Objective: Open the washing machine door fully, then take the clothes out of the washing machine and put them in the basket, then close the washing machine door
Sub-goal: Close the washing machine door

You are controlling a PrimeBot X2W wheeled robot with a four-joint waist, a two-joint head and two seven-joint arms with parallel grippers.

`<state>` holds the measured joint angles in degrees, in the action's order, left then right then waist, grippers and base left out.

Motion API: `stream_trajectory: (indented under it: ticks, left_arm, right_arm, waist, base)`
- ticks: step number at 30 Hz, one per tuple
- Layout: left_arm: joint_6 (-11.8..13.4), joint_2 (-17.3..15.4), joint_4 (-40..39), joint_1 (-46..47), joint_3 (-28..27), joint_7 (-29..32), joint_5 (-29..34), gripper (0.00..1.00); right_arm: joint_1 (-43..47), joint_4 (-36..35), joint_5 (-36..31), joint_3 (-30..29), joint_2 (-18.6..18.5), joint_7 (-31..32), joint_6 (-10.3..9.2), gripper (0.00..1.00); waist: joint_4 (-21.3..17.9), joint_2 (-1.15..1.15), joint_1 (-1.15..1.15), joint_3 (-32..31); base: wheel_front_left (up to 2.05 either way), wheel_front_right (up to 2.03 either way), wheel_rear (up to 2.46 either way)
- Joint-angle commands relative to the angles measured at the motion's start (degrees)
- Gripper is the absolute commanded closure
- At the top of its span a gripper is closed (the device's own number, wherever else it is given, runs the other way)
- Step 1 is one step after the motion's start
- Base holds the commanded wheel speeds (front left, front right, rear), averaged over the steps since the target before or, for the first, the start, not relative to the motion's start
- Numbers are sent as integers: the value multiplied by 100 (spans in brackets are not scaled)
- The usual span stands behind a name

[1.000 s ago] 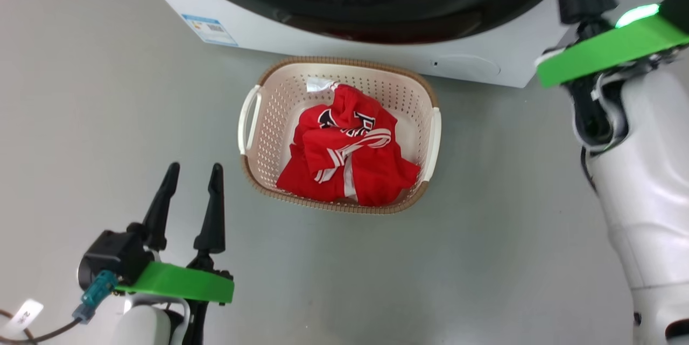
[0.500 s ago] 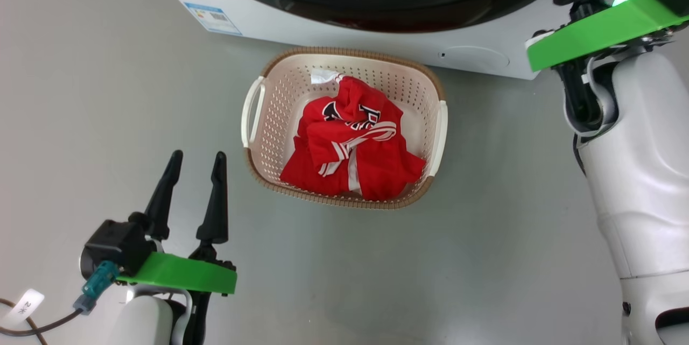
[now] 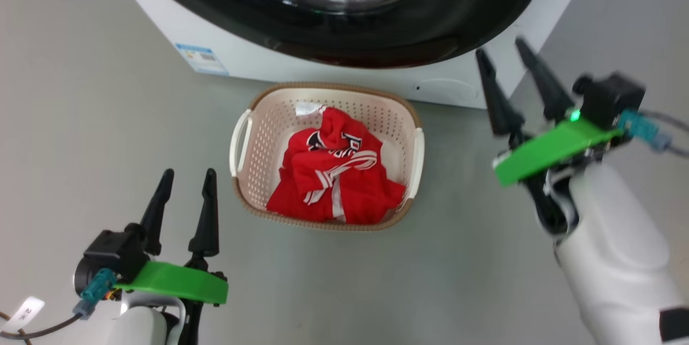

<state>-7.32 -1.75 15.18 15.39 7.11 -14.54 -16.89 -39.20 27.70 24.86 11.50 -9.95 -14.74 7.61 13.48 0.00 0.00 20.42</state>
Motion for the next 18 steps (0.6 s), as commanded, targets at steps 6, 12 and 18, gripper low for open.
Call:
stream_trajectory:
  ticks: [6,12,18]
  left_arm:
    - [-16,-113,76,-125,-324,-46,171,0]
    - [-16,-166,183,-187,-346,-46,190,0]
    - [-16,-247,281,-293,-362,-46,158,0]
  right_arm:
    - [860,-230,23,80,36,-26,-12,0]
    - [1234,-268,-8,-76,13,-26,-12,0]
    - [1619,-324,-61,-212,4,-26,-12,0]
  waist:
    - [-366,0,0,-374]
    - [-540,0,0,-505]
    - [-746,0,0,-668]
  base:
    - [0,0,0]
    - [0,0,0]
    - [0,0,0]
